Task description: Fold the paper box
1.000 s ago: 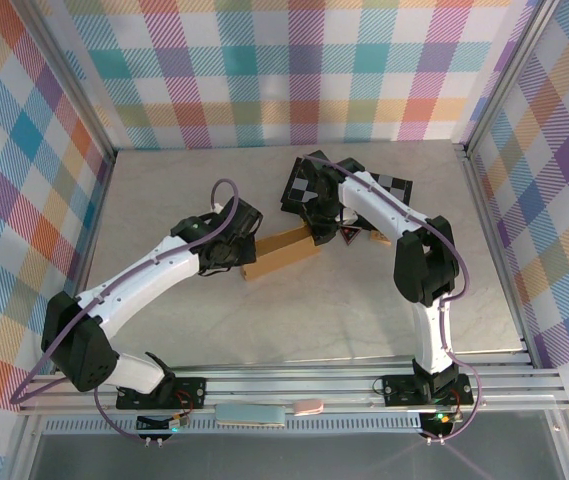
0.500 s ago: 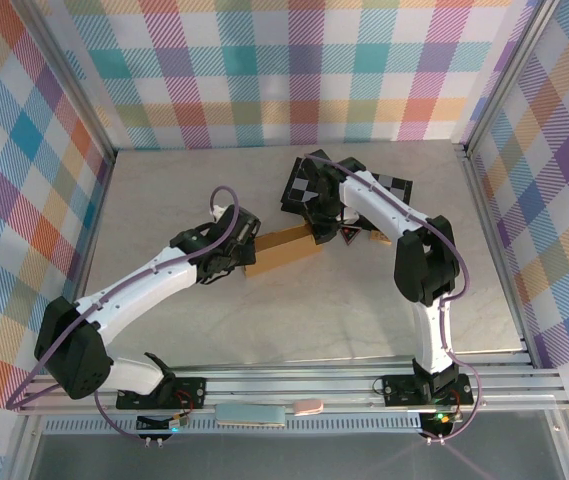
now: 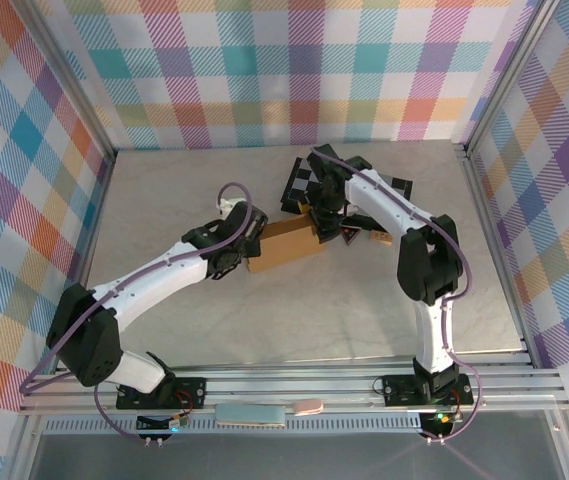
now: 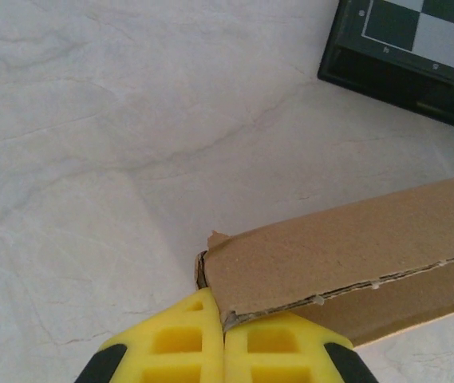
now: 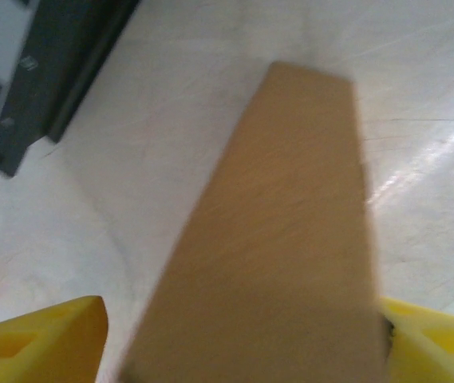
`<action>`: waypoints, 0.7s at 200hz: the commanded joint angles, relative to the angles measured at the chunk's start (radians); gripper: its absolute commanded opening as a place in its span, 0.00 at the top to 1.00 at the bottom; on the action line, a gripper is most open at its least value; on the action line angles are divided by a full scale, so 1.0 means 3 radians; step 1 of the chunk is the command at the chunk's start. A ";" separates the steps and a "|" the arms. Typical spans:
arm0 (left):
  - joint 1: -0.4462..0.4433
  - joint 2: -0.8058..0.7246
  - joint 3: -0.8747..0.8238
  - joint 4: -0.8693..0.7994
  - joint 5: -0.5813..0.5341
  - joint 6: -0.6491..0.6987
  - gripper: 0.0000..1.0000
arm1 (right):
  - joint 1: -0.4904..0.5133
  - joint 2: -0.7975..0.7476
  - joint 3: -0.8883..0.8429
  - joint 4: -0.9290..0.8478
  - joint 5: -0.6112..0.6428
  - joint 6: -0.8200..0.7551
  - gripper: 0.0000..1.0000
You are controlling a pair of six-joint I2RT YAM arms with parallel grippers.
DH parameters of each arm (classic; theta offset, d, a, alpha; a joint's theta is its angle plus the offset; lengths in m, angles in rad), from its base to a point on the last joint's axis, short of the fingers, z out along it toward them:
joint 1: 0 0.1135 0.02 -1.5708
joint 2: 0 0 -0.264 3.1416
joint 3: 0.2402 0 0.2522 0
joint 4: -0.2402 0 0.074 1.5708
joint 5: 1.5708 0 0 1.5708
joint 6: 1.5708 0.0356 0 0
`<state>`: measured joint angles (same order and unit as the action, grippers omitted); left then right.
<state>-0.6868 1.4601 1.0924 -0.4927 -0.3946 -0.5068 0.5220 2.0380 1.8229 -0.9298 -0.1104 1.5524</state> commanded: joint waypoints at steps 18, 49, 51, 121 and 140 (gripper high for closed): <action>-0.0045 0.0295 -0.0088 -0.0434 0.0429 0.0114 1.00 | -0.0094 -0.0514 -0.0423 0.0821 -0.0250 -0.0254 0.17; -0.0047 0.0347 -0.0040 -0.0479 0.0423 0.0143 1.00 | -0.0167 -0.0964 -0.1294 0.1810 -0.0328 -0.0261 0.22; -0.0047 0.0348 -0.0037 -0.0480 0.0421 0.0141 1.00 | -0.0176 -0.0995 -0.1346 0.1863 -0.0334 -0.0261 0.21; -0.0047 0.0380 0.0002 -0.0506 0.0421 0.0167 1.00 | -0.0506 -0.1534 -0.2356 0.2658 -0.0640 -0.0214 0.28; -0.0047 0.0397 0.0010 -0.0510 0.0424 0.0167 1.00 | -0.0551 -0.1533 -0.2470 0.2845 -0.0669 -0.0184 0.34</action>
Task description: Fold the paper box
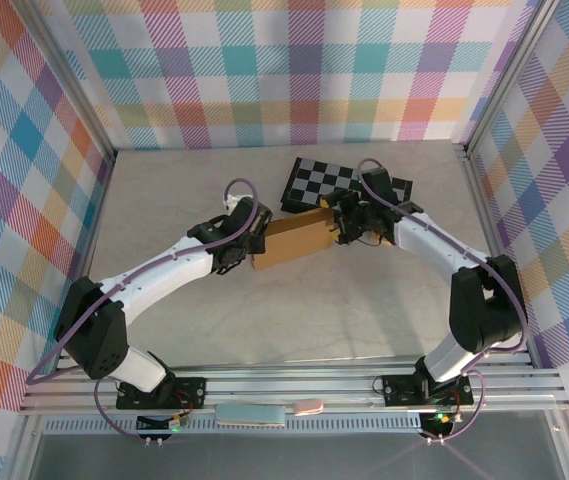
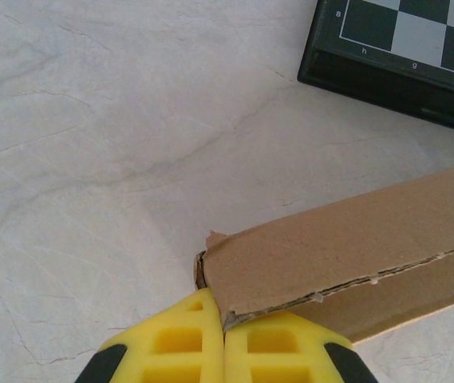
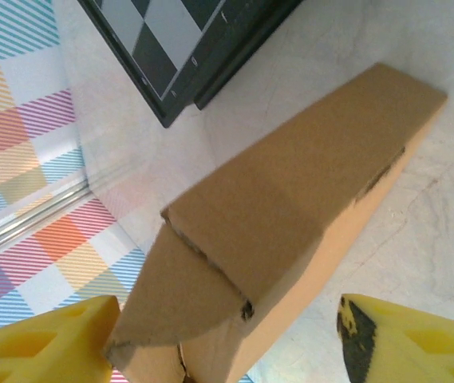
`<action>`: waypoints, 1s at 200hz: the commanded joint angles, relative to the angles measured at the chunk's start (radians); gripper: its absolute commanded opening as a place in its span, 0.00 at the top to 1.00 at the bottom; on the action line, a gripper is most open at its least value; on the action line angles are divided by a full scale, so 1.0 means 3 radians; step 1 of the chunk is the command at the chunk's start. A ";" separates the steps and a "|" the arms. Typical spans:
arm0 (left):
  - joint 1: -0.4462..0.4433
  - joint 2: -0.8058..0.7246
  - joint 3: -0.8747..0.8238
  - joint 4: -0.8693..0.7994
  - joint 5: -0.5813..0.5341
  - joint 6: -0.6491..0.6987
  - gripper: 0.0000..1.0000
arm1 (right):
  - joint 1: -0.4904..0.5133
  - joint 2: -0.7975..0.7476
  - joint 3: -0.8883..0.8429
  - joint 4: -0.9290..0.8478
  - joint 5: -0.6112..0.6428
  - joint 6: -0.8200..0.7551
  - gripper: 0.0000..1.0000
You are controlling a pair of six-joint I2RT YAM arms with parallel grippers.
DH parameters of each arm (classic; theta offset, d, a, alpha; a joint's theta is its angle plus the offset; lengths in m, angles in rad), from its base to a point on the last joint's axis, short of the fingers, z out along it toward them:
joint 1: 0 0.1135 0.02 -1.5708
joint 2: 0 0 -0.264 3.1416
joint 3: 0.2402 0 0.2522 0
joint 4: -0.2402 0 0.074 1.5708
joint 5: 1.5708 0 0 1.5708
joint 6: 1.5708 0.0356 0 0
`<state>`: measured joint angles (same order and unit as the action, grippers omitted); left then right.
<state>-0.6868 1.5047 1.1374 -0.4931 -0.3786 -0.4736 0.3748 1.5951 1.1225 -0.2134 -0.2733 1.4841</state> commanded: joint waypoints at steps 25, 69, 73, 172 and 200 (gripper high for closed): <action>-0.0047 0.0231 -0.0145 -0.0504 0.0367 0.0047 1.00 | -0.0083 -0.0023 -0.0229 0.0536 -0.0142 0.0046 0.44; -0.0047 0.0178 -0.0156 -0.0510 0.0430 -0.0021 0.96 | -0.0084 -0.0021 -0.0347 0.0530 -0.0107 0.0054 0.58; -0.0047 0.0164 -0.0155 -0.0504 0.0447 -0.0035 0.94 | -0.0084 -0.0020 -0.0356 0.0520 -0.0103 0.0049 0.59; 0.0183 -0.0552 0.0037 -0.0505 0.1101 -0.0703 0.28 | -0.0069 0.0150 -0.0213 0.0293 -0.0091 0.0092 0.64; 0.0425 -0.0682 -0.0150 -0.0292 0.1421 -0.1184 0.28 | -0.0063 0.0194 -0.0143 0.0248 -0.0082 0.0096 0.65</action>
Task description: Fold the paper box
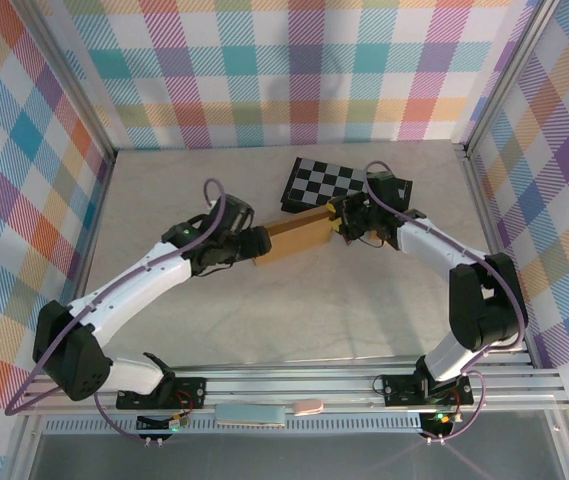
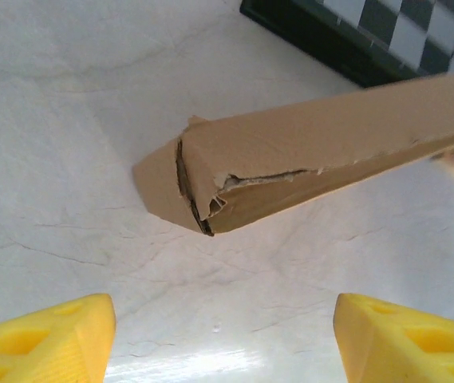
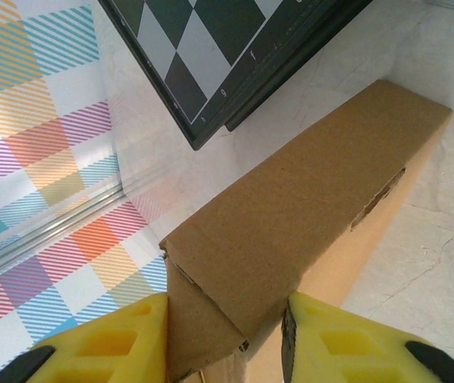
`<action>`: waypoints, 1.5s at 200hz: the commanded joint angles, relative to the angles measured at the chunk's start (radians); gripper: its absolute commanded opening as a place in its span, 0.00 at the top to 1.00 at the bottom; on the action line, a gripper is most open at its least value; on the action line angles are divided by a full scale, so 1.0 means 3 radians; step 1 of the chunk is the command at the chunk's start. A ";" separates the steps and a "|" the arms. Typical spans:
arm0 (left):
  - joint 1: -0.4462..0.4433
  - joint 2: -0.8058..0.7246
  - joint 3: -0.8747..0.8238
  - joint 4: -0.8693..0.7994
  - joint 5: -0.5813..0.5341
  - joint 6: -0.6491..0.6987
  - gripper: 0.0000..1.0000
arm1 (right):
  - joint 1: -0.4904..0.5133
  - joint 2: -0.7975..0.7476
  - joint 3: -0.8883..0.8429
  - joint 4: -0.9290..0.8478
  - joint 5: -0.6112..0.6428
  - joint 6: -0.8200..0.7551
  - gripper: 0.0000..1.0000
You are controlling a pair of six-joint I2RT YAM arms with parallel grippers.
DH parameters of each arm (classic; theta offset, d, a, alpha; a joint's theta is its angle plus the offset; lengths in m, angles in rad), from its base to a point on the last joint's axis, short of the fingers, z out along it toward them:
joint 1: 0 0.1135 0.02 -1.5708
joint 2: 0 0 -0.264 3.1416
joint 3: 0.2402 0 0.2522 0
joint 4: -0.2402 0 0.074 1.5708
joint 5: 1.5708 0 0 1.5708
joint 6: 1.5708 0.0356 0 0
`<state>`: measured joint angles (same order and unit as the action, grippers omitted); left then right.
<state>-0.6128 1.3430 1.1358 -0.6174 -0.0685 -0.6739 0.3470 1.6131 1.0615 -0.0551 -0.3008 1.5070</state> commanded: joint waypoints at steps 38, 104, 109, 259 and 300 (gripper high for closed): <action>0.0417 -0.0147 -0.0327 0.0669 0.0669 -0.1164 0.30 | 0.0039 0.0171 0.0086 -0.0285 0.0003 0.0029 0.65; 0.0625 -0.0036 -0.0420 0.1080 0.0800 -0.1822 0.37 | 0.0045 0.0201 0.0092 -0.0284 -0.0017 0.0049 0.66; 0.0630 -0.0027 -0.0431 0.1059 0.0813 -0.1846 0.39 | 0.0045 0.0205 0.0095 -0.0277 -0.0020 0.0049 0.66; 0.0739 0.0052 -0.1026 0.1450 0.0828 -0.1949 0.71 | 0.0046 0.0322 0.0191 -0.0333 -0.0033 0.0062 0.68; 0.0790 -0.0016 -0.1108 0.1421 0.0798 -0.1882 0.75 | 0.0046 0.0327 0.0200 -0.0365 -0.0025 0.0059 0.68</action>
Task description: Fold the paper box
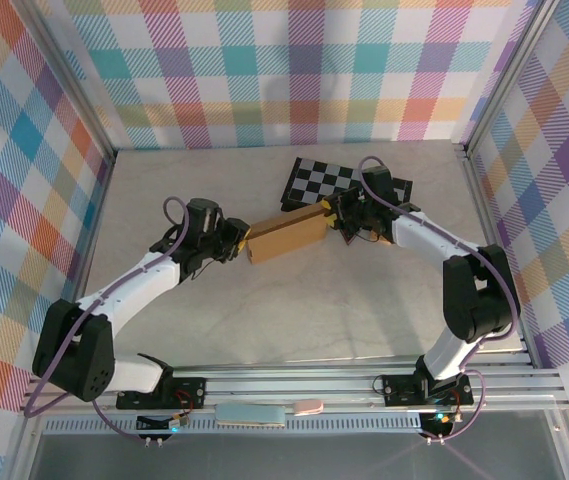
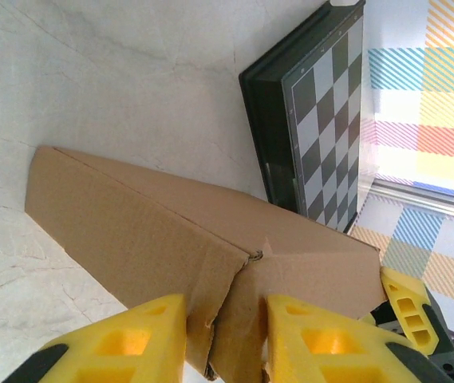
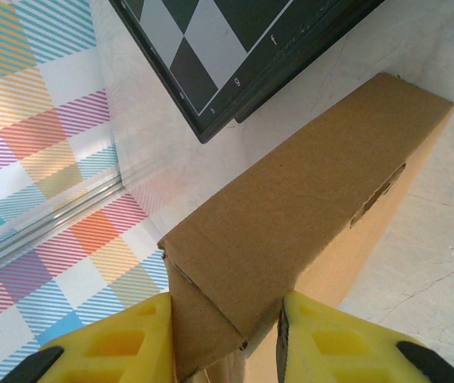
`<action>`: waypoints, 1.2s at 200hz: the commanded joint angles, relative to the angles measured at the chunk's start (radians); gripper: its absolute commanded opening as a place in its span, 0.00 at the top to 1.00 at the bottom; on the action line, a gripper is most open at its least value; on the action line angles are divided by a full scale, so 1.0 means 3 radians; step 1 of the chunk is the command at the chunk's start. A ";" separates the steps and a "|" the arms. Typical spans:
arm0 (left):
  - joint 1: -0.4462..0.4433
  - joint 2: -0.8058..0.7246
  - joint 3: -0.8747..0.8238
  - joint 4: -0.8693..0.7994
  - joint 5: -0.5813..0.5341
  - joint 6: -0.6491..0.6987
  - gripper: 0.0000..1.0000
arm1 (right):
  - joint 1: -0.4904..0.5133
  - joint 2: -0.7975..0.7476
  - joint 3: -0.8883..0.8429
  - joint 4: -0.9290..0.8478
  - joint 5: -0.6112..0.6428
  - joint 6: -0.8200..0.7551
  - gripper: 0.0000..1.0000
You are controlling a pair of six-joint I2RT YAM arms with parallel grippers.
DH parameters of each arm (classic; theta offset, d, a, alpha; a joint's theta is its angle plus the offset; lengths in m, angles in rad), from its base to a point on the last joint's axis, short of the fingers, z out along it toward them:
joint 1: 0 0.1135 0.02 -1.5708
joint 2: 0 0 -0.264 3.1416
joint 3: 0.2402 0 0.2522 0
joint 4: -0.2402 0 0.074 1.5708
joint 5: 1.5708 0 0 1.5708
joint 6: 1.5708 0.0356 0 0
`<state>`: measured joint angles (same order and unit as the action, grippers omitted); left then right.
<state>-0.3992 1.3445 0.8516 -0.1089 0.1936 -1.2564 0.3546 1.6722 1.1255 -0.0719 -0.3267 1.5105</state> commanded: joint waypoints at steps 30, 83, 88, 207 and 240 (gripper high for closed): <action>0.0098 -0.0035 -0.0261 -0.0208 -0.0068 0.0051 0.75 | 0.0024 0.0146 -0.0006 -0.0327 0.0056 0.0058 0.68; 0.0144 0.0024 -0.0357 -0.0201 0.0011 0.0096 0.86 | 0.0022 0.0143 -0.0004 -0.0415 0.0048 0.0039 0.67; 0.0144 0.0023 -0.0370 -0.0210 0.0008 0.0098 0.86 | 0.0024 0.0147 0.0001 -0.0422 0.0042 0.0031 0.65; 0.0149 0.0053 -0.0323 -0.0321 0.0021 0.0215 0.89 | -0.0001 -0.0148 0.0119 -0.0470 0.0139 -0.0332 0.56; 0.0150 0.0045 -0.0334 -0.0327 0.0024 0.0224 0.90 | -0.0001 -0.0219 0.0105 -0.0460 0.0142 -0.0351 0.55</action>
<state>-0.3702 1.3247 0.7876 -0.0231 0.2203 -1.1976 0.3546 1.6478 1.1561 -0.1806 -0.3019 1.4281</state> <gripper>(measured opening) 0.108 0.449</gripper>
